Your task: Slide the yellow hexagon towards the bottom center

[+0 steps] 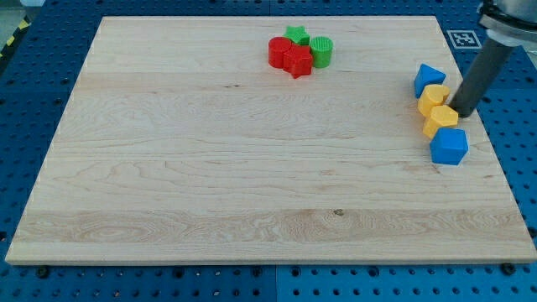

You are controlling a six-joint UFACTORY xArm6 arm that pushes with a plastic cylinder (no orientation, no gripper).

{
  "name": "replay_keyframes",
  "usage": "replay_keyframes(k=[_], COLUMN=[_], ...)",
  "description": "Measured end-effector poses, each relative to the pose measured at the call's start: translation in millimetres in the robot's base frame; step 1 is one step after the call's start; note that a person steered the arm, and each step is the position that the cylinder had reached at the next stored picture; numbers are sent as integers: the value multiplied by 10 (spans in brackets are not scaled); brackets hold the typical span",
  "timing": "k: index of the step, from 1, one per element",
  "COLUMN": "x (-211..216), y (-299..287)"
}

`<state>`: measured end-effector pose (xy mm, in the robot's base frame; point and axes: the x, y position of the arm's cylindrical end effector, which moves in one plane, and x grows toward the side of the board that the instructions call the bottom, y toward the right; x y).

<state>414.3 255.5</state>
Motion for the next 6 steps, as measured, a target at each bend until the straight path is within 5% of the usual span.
replay_keyframes(k=[3,6], x=[14,282], y=[132,-561])
